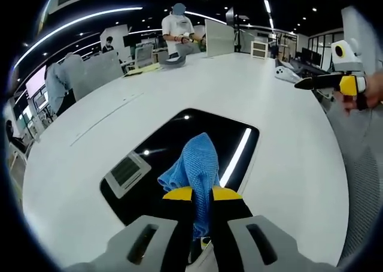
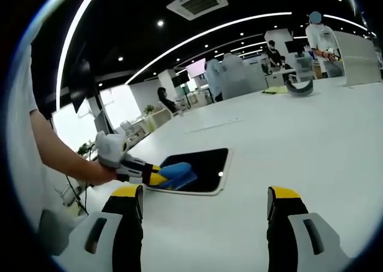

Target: Wipe the mirror surface with the cleaning cloth until all visible marks leave the cleaned area.

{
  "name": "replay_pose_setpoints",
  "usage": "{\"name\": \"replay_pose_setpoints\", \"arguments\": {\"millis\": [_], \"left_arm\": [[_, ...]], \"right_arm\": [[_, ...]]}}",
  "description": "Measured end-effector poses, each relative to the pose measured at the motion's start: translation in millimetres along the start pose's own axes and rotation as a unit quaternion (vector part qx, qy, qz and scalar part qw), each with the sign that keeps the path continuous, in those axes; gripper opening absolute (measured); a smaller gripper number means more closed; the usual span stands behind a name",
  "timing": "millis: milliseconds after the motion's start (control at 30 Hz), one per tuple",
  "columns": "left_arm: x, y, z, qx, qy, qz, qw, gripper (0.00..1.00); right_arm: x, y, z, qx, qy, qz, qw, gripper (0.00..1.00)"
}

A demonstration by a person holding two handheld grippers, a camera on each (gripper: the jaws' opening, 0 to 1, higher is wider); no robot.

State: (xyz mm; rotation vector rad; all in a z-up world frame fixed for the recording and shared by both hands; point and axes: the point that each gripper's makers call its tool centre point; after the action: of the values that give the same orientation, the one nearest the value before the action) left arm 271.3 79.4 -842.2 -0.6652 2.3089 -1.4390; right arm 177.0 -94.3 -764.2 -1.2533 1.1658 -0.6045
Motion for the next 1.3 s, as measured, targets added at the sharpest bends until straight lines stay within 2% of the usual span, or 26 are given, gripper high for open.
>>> {"name": "replay_pose_setpoints", "arguments": {"millis": [1300], "left_arm": [[21.4,-11.6,23.5,0.007,0.024,0.008,0.9997,0.06]], "right_arm": [[1.0,-1.4,-0.2,0.003,0.002,0.003,1.0000,0.85]]}}
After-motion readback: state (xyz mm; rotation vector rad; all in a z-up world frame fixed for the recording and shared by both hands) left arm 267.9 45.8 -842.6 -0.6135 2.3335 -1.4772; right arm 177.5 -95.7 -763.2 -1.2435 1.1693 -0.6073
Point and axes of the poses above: the point that each gripper's makers call its tool centre point, and the gripper's own axes: z roughly forward along the fingers, x roughly to its right, y roughly out of its underside, and after that the axes turned 14 degrees about x, right-handed
